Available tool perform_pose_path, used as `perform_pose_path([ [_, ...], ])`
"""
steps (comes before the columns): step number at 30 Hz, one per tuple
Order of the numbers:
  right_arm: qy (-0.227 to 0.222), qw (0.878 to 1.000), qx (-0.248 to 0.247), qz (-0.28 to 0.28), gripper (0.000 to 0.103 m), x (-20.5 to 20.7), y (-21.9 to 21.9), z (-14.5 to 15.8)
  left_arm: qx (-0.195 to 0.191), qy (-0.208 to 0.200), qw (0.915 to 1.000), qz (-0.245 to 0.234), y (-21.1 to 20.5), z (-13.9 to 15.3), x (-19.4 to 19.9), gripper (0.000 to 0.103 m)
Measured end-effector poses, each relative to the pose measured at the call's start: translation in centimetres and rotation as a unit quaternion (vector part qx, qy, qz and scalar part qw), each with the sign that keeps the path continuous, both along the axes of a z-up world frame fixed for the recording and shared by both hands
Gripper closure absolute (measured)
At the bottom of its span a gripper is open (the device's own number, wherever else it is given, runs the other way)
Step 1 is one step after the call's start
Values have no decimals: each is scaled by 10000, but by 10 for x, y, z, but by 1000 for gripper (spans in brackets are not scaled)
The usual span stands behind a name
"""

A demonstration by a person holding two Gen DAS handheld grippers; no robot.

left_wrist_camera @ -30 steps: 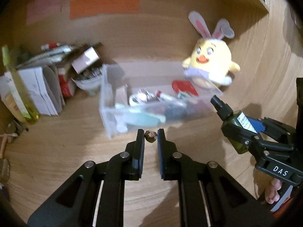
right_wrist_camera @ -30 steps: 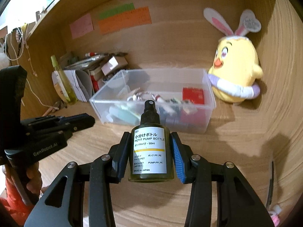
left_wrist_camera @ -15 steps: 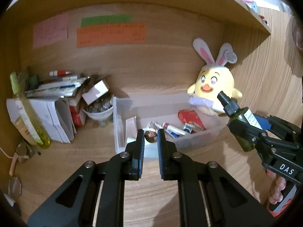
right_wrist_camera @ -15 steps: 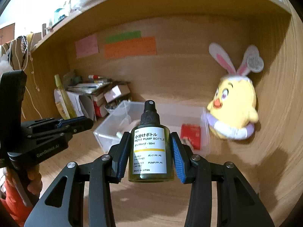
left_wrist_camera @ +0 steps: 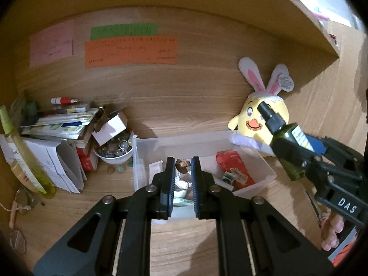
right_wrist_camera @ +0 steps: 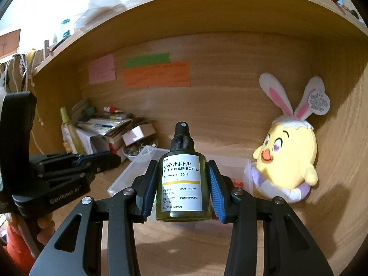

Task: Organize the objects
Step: 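Carry the pump bottle with the right tool over the clear box and lower it, then open the right tool to release the pump bottle into the box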

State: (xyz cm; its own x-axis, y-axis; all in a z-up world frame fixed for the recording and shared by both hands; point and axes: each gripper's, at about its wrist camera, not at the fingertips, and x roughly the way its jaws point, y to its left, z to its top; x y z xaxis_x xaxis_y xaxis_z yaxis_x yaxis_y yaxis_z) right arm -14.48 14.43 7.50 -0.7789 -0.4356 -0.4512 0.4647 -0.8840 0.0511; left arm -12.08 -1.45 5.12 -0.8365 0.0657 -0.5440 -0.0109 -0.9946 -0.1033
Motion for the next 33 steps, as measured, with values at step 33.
perform_pose_path([
  [33, -1249, 9880, 793, -445, 65, -104, -18, -96, -121, -857, 9962, 1, -2, -63, -51, 63],
])
